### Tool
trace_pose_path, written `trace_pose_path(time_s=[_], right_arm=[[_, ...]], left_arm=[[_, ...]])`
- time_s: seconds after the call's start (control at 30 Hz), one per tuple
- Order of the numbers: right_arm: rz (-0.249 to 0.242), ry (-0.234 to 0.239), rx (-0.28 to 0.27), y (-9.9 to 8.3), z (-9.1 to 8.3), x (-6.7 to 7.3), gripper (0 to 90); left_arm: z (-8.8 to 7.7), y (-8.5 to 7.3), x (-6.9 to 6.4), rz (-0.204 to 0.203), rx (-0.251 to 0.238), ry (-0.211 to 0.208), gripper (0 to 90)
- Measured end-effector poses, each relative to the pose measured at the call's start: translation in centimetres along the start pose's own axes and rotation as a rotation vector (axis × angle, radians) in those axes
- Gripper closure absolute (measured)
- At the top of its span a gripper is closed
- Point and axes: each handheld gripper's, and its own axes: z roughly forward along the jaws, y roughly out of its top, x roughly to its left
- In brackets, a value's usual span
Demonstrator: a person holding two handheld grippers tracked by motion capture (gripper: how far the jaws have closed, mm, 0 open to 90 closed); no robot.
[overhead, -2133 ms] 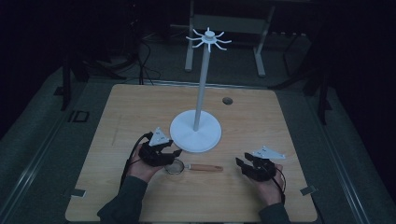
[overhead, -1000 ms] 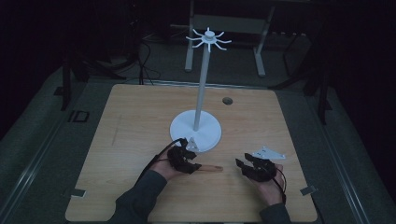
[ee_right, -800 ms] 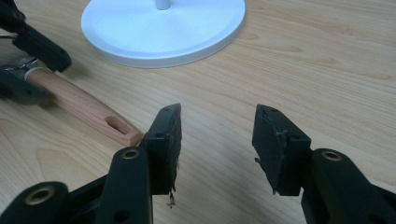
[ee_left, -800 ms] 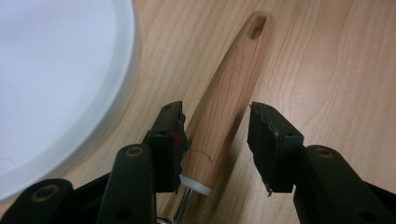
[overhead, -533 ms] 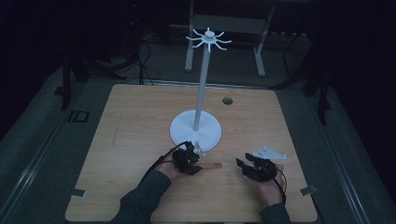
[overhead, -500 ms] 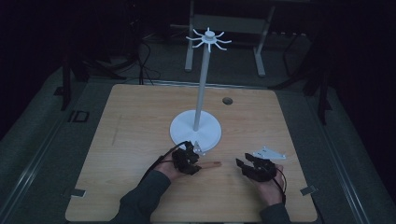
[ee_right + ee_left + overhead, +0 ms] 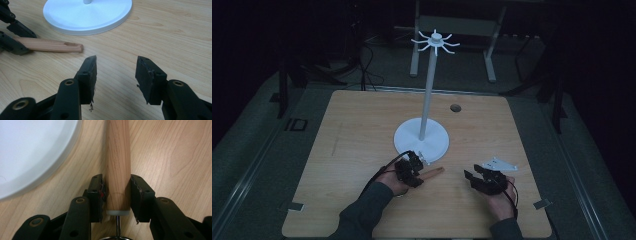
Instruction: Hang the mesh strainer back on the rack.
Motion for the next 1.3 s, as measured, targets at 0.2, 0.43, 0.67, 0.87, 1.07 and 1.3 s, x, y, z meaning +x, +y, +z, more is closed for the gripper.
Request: trace_pose_path(time_s=[0.2,0.43,0.67,0.87,1.07,1.3], right_arm=[[-0.004,0.001,0.002,0.0,0.0,0.1,51.2],[0.002,0.002,0.005,-0.1,0.2,0.0,51.2],[0.0,-0.001,-0.001,-0.3,0.2,-0.1,51.0],[-0.001,-0.008,-0.003,-0.4,0.3,-0.1,50.3],[0.004,-0.015,-0.009,-0.6,0.4,-0.2,49.2],[0.004,-0.026,-0.021,-0.7,0.3,-0.3,48.4]], left_arm=[[0.0,0.3,0.0,-0.015,0.029,-0.006,65.0],[-0.1,0.3,0.0,-0.027,0.036,-0.01,67.6],[-0.1,0.4,-0.3,-0.032,0.008,0.0,68.2],[-0.9,0.4,-0.3,-0.045,-0.044,0.033,68.2],[-2.1,0.3,-0.2,-0.08,-0.13,0.06,68.2],[-3.4,0.0,0.0,-0.13,-0.212,0.101,68.2]])
